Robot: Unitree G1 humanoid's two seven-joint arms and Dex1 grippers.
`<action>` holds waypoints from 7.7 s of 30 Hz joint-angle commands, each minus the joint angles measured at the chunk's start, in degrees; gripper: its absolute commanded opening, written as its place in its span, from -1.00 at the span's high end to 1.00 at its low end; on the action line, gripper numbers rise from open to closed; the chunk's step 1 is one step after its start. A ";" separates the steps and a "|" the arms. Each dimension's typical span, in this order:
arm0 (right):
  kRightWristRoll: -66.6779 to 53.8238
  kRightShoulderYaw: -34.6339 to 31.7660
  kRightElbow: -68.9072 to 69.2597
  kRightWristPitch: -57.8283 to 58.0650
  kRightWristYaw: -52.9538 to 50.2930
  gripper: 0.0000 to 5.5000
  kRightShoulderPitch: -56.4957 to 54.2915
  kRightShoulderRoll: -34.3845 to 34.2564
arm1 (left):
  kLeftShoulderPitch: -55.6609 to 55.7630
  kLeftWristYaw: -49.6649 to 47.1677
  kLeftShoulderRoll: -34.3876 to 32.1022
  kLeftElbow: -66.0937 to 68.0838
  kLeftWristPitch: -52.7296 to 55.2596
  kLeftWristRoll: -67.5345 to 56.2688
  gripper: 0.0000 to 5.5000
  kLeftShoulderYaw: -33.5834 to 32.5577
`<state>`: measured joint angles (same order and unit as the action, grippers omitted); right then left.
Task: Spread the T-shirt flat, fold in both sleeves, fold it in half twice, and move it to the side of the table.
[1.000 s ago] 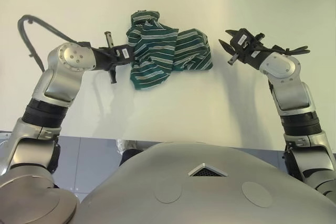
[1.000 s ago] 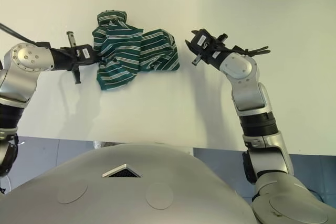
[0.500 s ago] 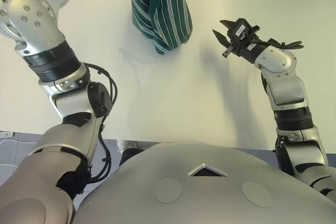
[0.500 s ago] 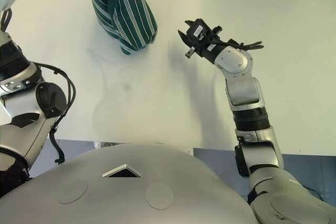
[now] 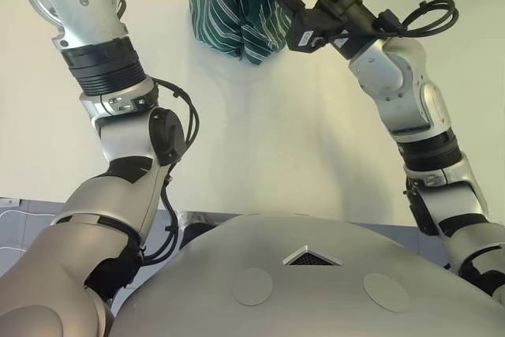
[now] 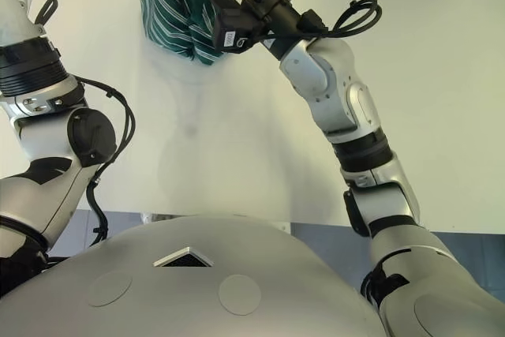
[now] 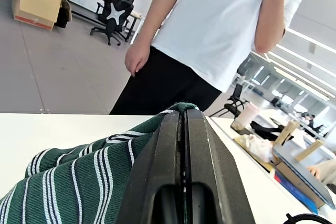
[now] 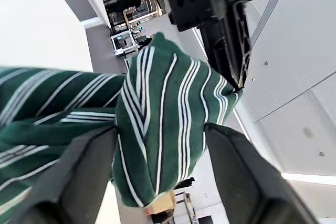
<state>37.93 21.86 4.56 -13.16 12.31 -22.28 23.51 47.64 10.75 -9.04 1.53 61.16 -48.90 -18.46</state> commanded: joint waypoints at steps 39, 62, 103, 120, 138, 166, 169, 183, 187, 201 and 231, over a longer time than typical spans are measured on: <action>-33.39 -12.27 -29.35 19.16 28.26 1.00 -51.30 -2.52 | -22.27 16.73 -19.74 -30.87 -0.97 5.34 0.30 22.02; -34.04 -10.88 -22.32 23.45 29.74 1.00 -47.92 -5.41 | -22.07 3.51 -3.62 -11.24 -0.05 2.93 0.06 8.92; -25.49 -17.17 -79.82 0.95 9.81 1.00 -71.72 3.65 | 48.56 18.64 -23.18 75.69 -62.50 56.23 0.99 29.86; -68.70 -5.02 17.97 42.29 75.42 1.00 -2.69 40.22 | -15.04 76.76 -66.36 -24.17 -34.74 26.76 0.99 43.43; -66.00 -14.50 32.57 53.44 66.45 0.63 23.04 44.17 | -50.29 62.53 -63.62 -49.25 -19.98 30.36 0.59 24.12; -30.15 -5.45 -74.94 12.79 18.08 1.00 -27.30 -7.29 | -40.98 40.53 -44.18 -14.73 -22.51 45.12 0.99 42.13; -28.22 -5.80 -78.11 12.55 15.50 1.00 -28.21 -7.96 | -42.51 41.46 -45.68 -16.29 -22.08 44.88 0.99 42.49; -24.52 -10.29 -79.62 3.50 8.62 1.00 -33.10 -7.99 | -42.48 34.52 -38.58 -14.72 -19.97 41.70 0.99 33.67; -34.30 -16.60 -64.79 4.50 21.43 1.00 -29.69 -7.85 | -39.93 33.14 -31.24 -18.52 -6.54 24.87 0.76 13.17; -44.52 -13.28 4.88 42.48 26.24 1.00 8.36 -4.78 | -50.99 37.17 -36.09 0.21 -7.75 24.26 0.49 6.82; -44.75 -16.32 2.01 42.26 24.38 1.00 9.56 2.59 | -60.70 38.89 -35.47 -21.32 -9.56 11.09 0.98 -3.00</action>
<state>-6.74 5.76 6.30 28.51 36.44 -12.47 24.91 -14.75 50.63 -43.06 -14.49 50.06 -36.65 -22.66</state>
